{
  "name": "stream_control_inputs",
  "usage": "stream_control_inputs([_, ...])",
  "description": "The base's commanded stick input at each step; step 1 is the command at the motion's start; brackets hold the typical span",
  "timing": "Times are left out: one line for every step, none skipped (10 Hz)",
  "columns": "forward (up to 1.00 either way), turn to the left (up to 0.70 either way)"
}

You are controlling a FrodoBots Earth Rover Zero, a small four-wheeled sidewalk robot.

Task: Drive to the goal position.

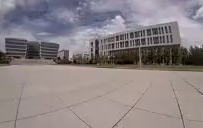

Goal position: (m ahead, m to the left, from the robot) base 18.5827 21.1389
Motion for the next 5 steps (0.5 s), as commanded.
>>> stream_control_inputs([1.0, 0.4])
stream_control_inputs([1.0, 0.4])
stream_control_inputs([1.0, 0.4])
stream_control_inputs([1.0, 0.4])
stream_control_inputs([1.0, 0.4])
